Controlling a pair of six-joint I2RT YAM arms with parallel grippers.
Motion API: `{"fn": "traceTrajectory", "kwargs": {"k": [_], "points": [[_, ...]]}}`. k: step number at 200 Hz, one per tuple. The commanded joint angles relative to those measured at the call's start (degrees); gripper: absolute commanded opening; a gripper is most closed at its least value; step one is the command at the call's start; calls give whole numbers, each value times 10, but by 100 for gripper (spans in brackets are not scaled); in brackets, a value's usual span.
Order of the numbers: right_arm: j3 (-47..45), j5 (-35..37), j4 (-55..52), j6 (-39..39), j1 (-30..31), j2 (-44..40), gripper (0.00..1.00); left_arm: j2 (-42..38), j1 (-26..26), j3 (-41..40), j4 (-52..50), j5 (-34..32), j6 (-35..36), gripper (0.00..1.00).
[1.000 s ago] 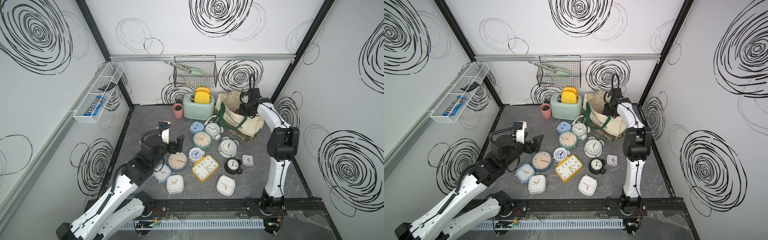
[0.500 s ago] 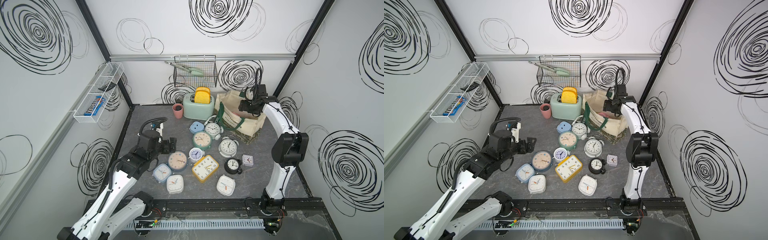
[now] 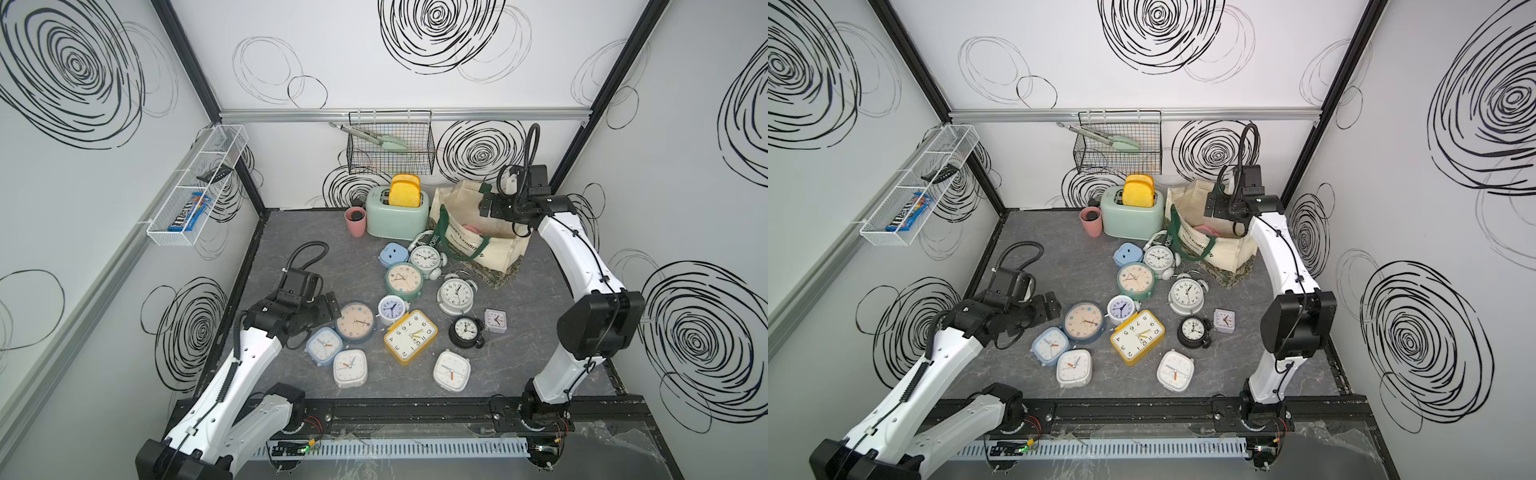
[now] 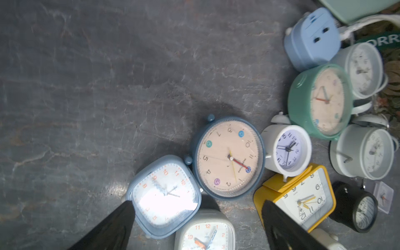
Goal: Put the alarm clock into the canvas bag
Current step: Move the alarm to the center of the board.
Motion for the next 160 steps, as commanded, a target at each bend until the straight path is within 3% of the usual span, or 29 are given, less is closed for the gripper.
{"fn": "traceTrajectory", "kwargs": {"k": [1,44,96,125,160], "points": [[-37,25,48,-7,34,-64,97,15,5,-33,-46,1,-72,96],[-118,32,92,-9,109,-158,97,6,5,-90,-28,6,-154,96],[-166,44,97,-17,223,-210,97,26,0,-134,5,16,-197,96],[-195,37,108,-13,248,-220,97,30,-3,-155,65,48,-197,96],[-211,24,111,-14,251,-219,97,36,-12,-156,100,31,-202,96]]}}
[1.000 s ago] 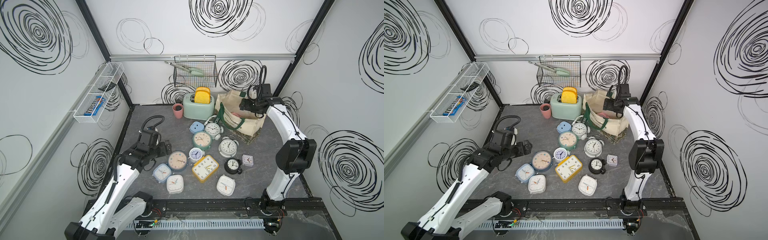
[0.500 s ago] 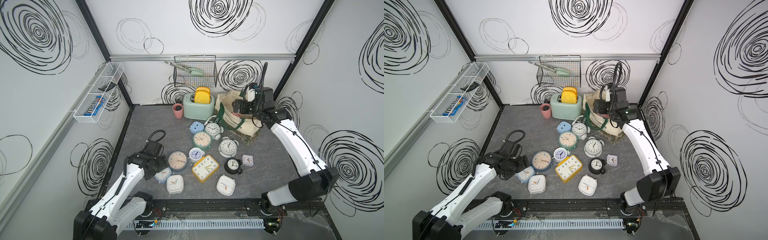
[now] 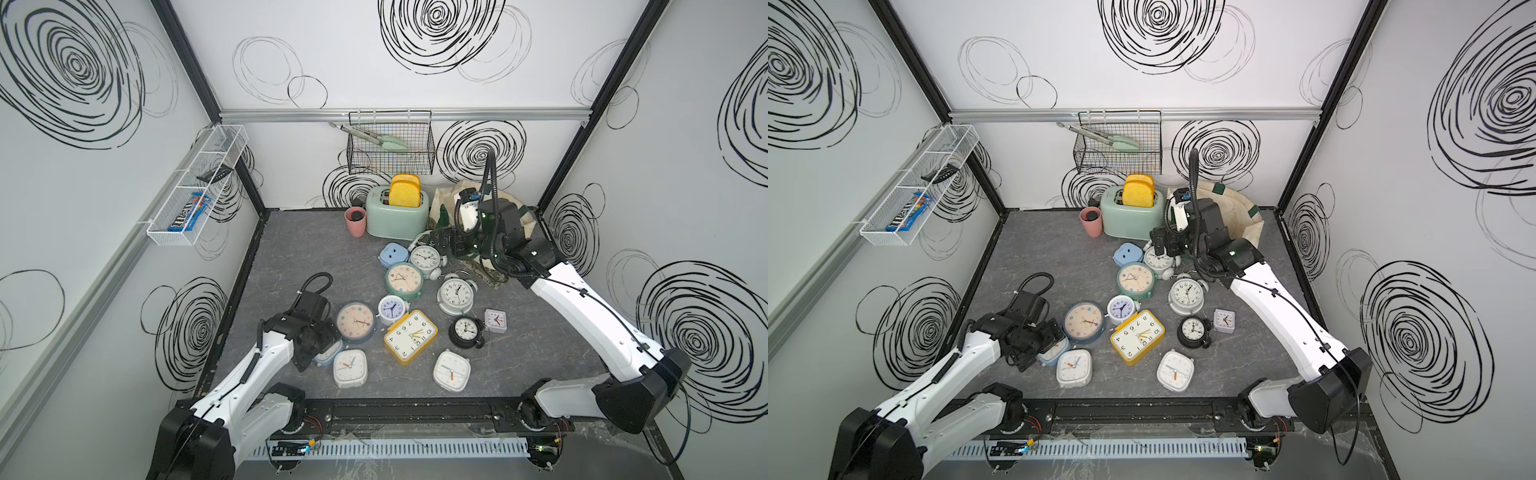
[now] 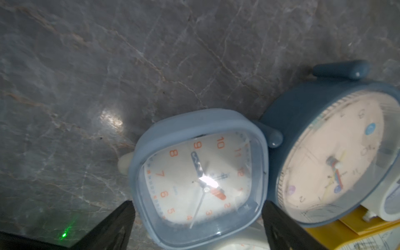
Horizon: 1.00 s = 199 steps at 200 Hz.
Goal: Put the alarm clock into the canvas bag
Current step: Move the alarm to the center of the board.
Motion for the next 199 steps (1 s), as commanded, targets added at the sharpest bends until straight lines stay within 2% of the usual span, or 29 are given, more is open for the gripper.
{"fn": "traceTrajectory", "kwargs": {"k": [1,60,87,118,171,199], "points": [[-9,-5,19,-4,3,-11,97,7,-6,-1,40,-7,-17,96],[-16,-15,25,-8,3,-8,97,75,-13,6,99,3,-5,96],[-19,-16,27,-9,2,-7,97,113,-37,31,104,-26,8,96],[-23,-25,32,-6,2,-6,97,158,-55,53,124,-21,14,96],[-57,-36,37,0,3,-23,97,255,-112,125,85,-93,49,96],[-84,-49,40,6,3,-41,97,272,-136,150,72,-109,46,96]]}}
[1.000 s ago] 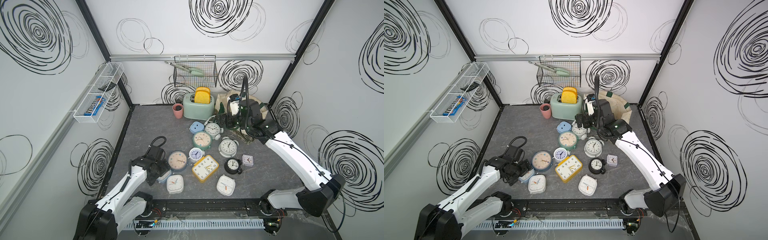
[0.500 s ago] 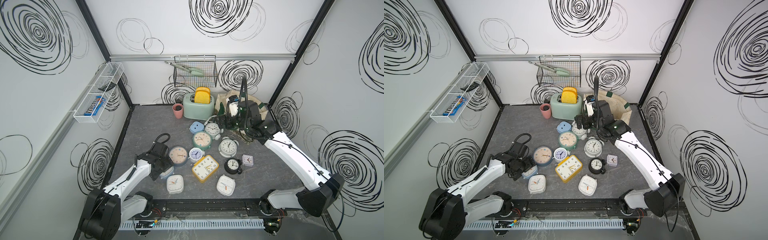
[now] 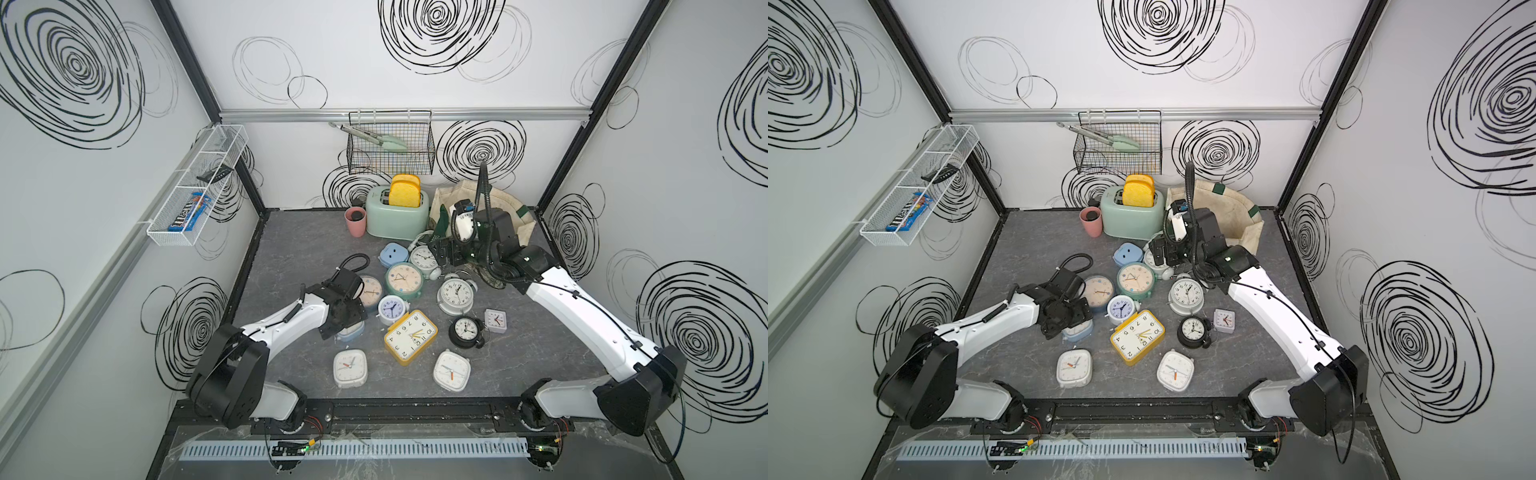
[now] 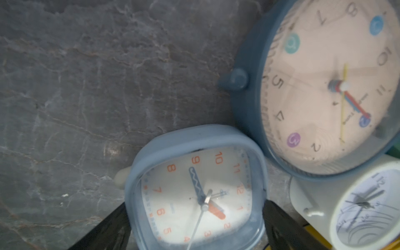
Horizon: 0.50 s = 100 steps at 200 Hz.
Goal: Put the alarm clock into the canvas bag
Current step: Move the alarm to the center of the board.
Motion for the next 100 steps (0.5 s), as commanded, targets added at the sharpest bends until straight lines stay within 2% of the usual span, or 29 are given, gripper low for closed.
{"fn": "traceTrajectory", "kwargs": {"k": [1,68,100], "points": [[-20,-15,15,7,3,-30,97,22,-18,7,-34,-38,10,96],[-56,-34,27,9,9,-42,97,19,-30,54,-81,-50,-32,96],[-57,-39,29,6,9,-45,97,28,-35,67,-81,-23,-43,96]]}}
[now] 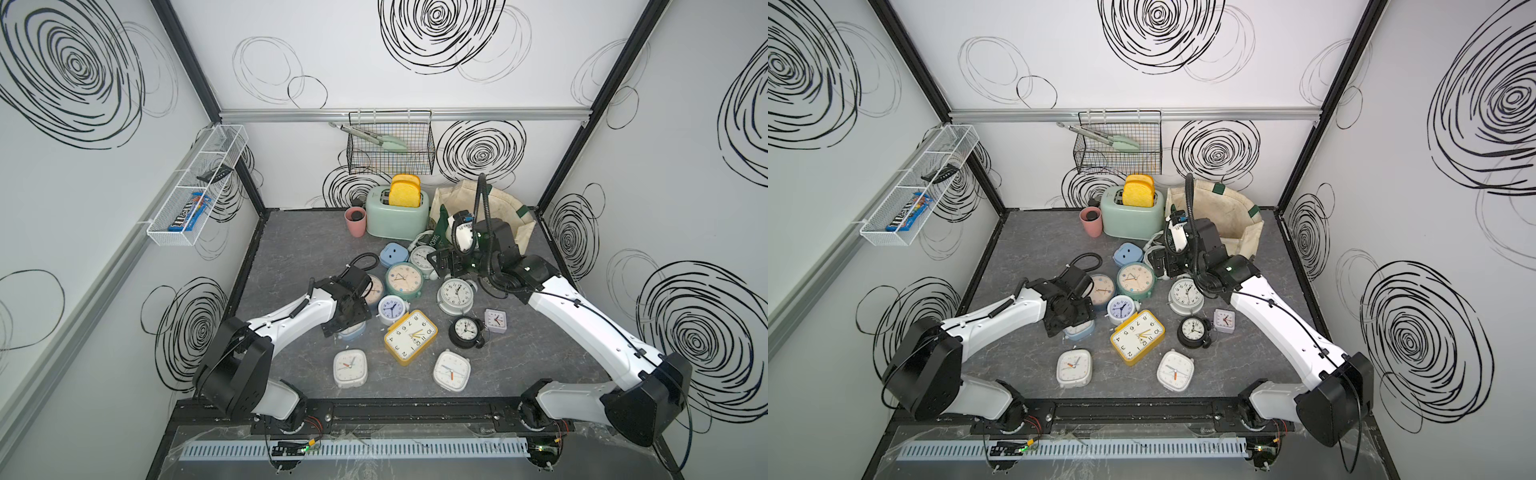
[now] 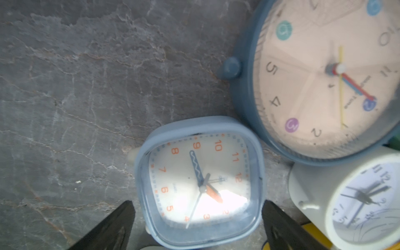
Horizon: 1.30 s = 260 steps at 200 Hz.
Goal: Put the alarm clock into the canvas bag
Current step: Move the alarm to the center of the board, then pick up the alarm from the center of the board.
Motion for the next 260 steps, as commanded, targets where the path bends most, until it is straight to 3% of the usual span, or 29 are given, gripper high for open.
{"fn": "traceTrajectory", "kwargs": {"k": [1,152,260], "points": [[-5,-9,14,-1,2,-18,97,11,-7,21,-21,5,-22,96],[-22,-42,13,-3,18,-28,97,56,-3,21,-12,6,-37,96],[-21,-44,15,-3,22,-27,97,103,-1,-31,37,10,-36,96]]}}
